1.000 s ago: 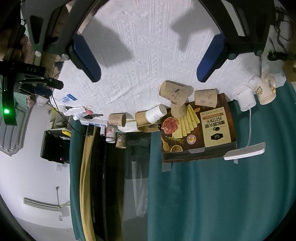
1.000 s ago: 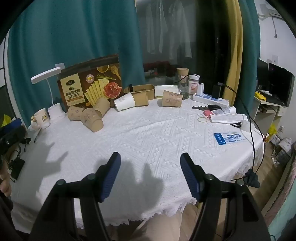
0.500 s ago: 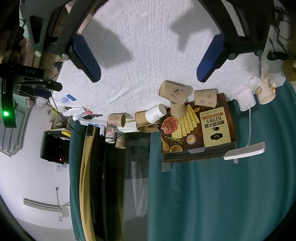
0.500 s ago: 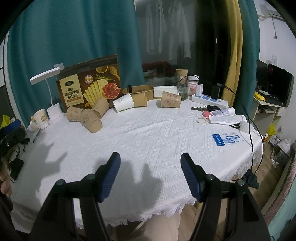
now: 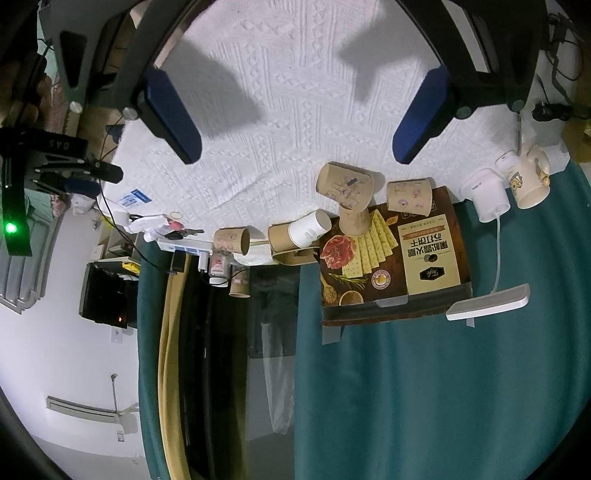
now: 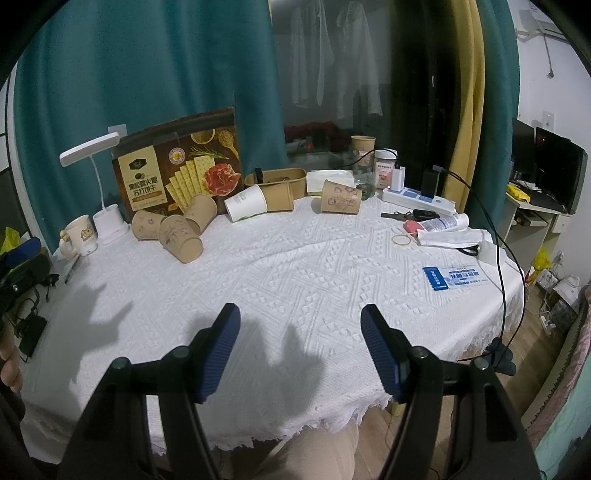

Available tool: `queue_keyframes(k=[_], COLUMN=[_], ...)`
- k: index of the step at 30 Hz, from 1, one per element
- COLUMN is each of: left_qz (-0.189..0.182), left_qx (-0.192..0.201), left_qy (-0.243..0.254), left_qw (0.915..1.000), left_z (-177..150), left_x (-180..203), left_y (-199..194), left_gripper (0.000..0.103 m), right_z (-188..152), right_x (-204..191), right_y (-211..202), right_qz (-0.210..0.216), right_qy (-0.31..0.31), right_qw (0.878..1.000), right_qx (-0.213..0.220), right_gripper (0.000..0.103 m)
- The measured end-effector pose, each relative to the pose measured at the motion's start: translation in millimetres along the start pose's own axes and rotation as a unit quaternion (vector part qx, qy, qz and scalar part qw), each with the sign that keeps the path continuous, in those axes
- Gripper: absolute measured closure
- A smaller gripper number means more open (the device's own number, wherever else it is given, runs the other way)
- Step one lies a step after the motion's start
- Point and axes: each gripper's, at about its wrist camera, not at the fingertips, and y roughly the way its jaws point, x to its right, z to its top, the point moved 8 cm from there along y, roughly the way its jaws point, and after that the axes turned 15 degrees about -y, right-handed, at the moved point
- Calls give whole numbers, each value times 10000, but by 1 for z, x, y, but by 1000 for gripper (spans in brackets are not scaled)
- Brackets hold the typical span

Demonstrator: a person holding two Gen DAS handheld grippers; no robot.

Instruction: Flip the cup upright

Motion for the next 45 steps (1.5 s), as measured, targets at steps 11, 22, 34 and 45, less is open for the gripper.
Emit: queue_keyframes(k=[11, 22, 34, 45], left_qz=[1, -9, -6, -42], left_qx=[-8, -10, 0, -10], left_qy=[15, 22, 31, 10], left_qw=[10000, 10000, 10000, 10000], left_z=[0, -3, -4, -5], left_x=[0, 1, 1, 3], left_y=[1, 1, 1, 1], left_gripper=[0, 0, 0, 0], right_z=[-4, -4, -4, -4], right_x=[2, 0, 0, 0], right_y=[1, 0, 0, 0], right_qz=[-32, -39, -39, -34], right_qy=[-22, -36, -40, -28], right_qw=[10000, 10000, 10000, 10000], right_qx=[-17, -34, -41, -40], right_gripper=[38, 37, 37, 37])
